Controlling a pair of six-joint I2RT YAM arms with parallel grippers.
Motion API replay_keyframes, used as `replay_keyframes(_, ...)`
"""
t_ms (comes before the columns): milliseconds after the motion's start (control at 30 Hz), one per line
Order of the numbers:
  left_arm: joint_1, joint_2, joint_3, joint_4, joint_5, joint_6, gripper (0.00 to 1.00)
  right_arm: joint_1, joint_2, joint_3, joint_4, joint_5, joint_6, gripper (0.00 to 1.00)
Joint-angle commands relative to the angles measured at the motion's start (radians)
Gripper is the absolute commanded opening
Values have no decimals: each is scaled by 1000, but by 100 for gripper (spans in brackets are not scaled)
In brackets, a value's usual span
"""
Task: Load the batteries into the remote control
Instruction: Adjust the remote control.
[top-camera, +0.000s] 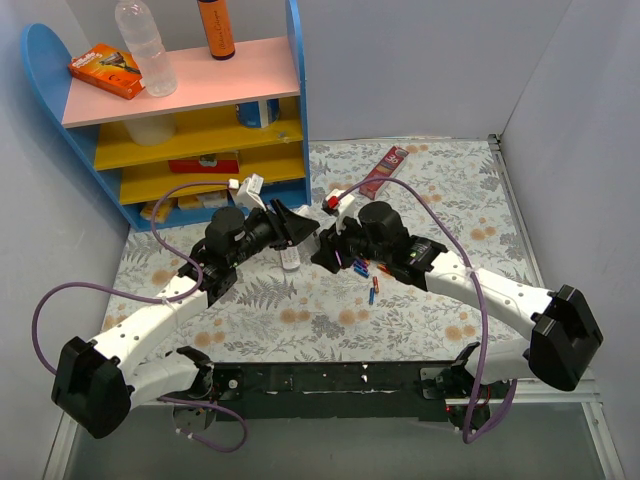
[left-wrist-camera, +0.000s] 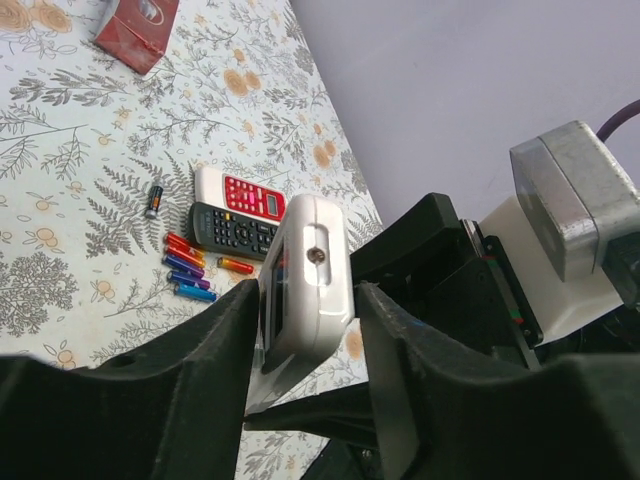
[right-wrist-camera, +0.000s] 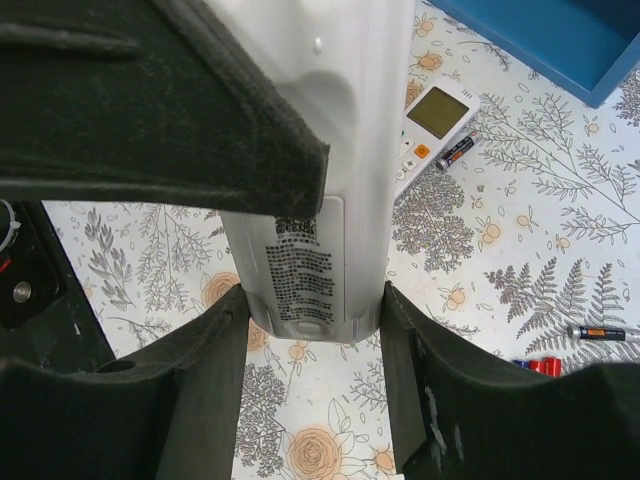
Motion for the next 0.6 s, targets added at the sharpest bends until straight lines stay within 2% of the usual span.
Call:
replay_keyframes(0,-7,0,-9,22,-10,16,38,11,-7,51,19,37,-14,1)
replay_keyframes(233,-7,0,-31,19,-10,8,5,11,-30,25,52,32,8,1)
replay_keyframes(267,-7,1,-29,13,-18,8,0,11,-36,21,58,23,8,6)
replay_keyframes(433,-7,20,21,-88,-56,42,0,11,-114,-37,110,-2,-27,30)
replay_keyframes(533,-6,41,57,-130,-41,66,0,11,-178,-77,155,-2,-107,46)
replay_keyframes(567,-1,52,61,-133,-26,82,0,11,-195,-105,178,1,-116,55)
